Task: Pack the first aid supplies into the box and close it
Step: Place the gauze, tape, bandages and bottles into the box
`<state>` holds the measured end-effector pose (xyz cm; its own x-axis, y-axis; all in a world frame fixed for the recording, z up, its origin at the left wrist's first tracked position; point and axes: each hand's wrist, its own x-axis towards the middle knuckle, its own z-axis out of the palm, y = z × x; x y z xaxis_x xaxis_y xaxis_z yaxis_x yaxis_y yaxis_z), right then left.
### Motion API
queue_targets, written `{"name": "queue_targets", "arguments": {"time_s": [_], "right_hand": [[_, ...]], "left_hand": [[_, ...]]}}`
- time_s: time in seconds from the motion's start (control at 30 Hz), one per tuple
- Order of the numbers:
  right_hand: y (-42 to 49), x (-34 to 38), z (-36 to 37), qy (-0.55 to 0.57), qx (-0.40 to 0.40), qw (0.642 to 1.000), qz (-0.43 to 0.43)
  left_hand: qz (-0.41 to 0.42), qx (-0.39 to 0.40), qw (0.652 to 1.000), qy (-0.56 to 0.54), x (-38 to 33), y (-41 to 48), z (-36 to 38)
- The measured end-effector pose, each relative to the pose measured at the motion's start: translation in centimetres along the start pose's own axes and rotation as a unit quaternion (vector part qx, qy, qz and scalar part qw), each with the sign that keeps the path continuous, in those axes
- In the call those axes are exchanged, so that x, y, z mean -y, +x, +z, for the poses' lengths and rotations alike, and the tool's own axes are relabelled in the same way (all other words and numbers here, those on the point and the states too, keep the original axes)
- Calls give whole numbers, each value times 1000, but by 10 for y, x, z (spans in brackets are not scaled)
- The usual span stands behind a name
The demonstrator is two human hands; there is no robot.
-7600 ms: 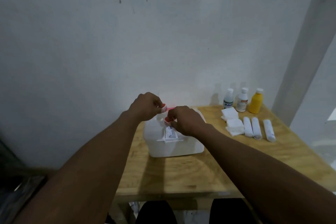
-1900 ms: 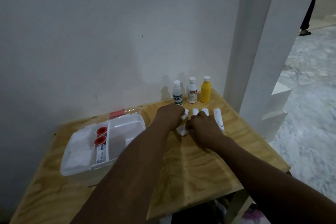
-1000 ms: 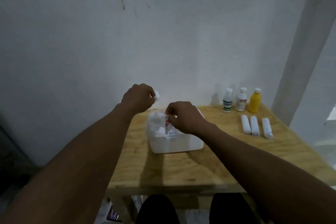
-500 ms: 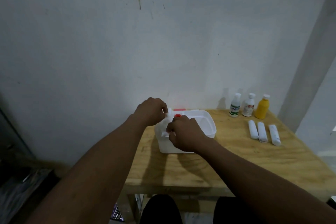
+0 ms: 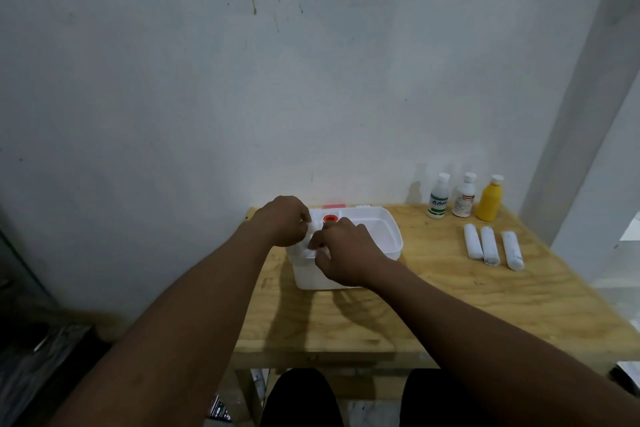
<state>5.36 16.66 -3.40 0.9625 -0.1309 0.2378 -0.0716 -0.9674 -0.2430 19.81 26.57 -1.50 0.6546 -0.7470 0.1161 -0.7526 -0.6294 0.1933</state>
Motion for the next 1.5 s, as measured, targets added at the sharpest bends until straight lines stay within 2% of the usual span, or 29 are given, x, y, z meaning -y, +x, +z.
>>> {"name": "queue_targets", "arguments": {"time_s": [0.17, 0.33, 0.43, 0.57, 0.7, 0.8, 1.03, 1.13, 1.23, 1.33, 1.5], "right_hand": [[-4, -12, -8, 62, -54, 997, 11], [-9, -45, -31, 87, -120, 988, 53], [-16, -78, -48, 92, -145, 979, 108], [-37, -131, -65, 105, -176, 956, 210], [-68, -186, -69, 93, -160, 928, 323], [-91, -219, -66, 72, -134, 917, 369], [-108, -264, -51, -30, -104, 920, 377], [-102, -273, -43, -92, -100, 912, 388], [-97, -279, -35, -103, -68, 902, 414], [-96, -283, -27, -104, -44, 900, 420], [-93, -284, -22, -78, -26, 900, 428]], "left_hand": [[-11, -6, 1000, 17, 1, 4, -5], [-15, -68, 995, 66, -14, 14, -20], [16, -94, 994, 55, -39, 22, -28], [67, -91, 993, 11, -92, 37, -22], [129, -52, 990, -7, -153, 55, 8], [155, -8, 988, -5, -195, 67, 39], [184, 98, 978, 11, -250, 87, 105], [182, 131, 974, -4, -265, 97, 114], [180, 159, 971, -1, -273, 105, 122], [172, 166, 971, -4, -274, 109, 127], [169, 136, 976, -20, -266, 112, 125]]}}
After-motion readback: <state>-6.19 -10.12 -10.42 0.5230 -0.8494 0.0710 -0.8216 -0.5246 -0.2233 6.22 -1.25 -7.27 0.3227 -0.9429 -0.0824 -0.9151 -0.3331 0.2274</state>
